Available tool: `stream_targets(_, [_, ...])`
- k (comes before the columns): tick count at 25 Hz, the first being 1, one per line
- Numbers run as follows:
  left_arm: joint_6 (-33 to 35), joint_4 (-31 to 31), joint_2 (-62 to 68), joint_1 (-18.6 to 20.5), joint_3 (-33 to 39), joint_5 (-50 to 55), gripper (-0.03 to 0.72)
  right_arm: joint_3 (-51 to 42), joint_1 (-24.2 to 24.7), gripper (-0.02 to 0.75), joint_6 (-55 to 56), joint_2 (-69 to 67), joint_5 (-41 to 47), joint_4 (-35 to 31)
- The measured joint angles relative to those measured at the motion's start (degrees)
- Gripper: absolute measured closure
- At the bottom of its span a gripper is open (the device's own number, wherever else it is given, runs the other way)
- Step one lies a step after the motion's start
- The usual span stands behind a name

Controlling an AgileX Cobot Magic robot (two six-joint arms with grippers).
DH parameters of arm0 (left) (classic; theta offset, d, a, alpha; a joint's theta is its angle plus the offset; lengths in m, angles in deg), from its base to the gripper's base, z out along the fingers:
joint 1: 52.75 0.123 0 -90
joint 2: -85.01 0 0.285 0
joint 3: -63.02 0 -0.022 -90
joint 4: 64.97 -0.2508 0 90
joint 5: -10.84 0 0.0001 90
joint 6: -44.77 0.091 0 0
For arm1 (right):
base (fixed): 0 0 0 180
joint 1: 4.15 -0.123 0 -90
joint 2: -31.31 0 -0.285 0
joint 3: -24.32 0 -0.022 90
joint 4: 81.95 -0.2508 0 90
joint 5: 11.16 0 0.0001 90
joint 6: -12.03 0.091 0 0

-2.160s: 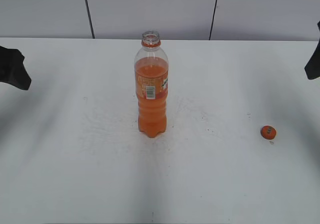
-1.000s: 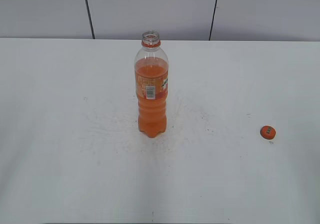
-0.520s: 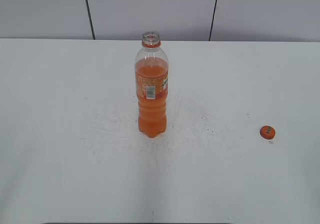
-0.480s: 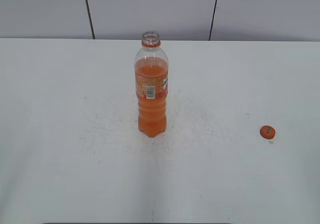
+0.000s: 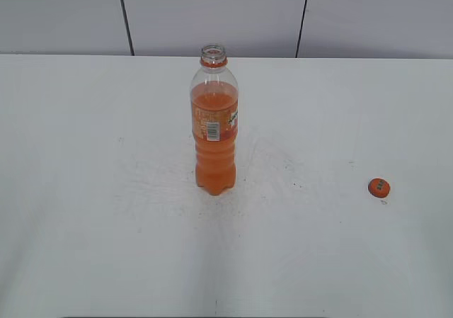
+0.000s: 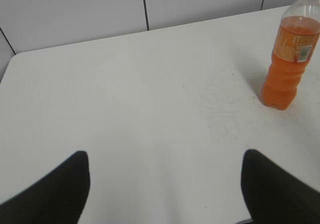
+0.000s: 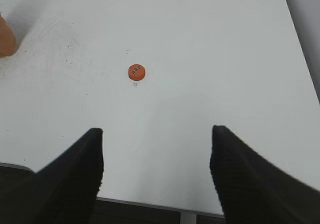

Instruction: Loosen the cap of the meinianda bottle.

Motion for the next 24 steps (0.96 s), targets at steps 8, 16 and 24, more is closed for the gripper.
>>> stream_targets(8, [-0.02, 0.06, 0.0, 0.0, 0.0, 0.0, 0.13, -0.17, 0.46, 0.234, 0.0, 0.0, 0.0, 0.0])
stream_targets(16, [-0.02, 0.12, 0.0, 0.0, 0.0, 0.0, 0.13, -0.17, 3.69, 0.234, 0.0, 0.0, -0.04, -0.05])
stream_targets(24, [-0.02, 0.12, 0.0, 0.38, 0.0, 0.0, 0.141, -0.17, 3.69, 0.234, 0.0, 0.0, -0.11, -0.05])
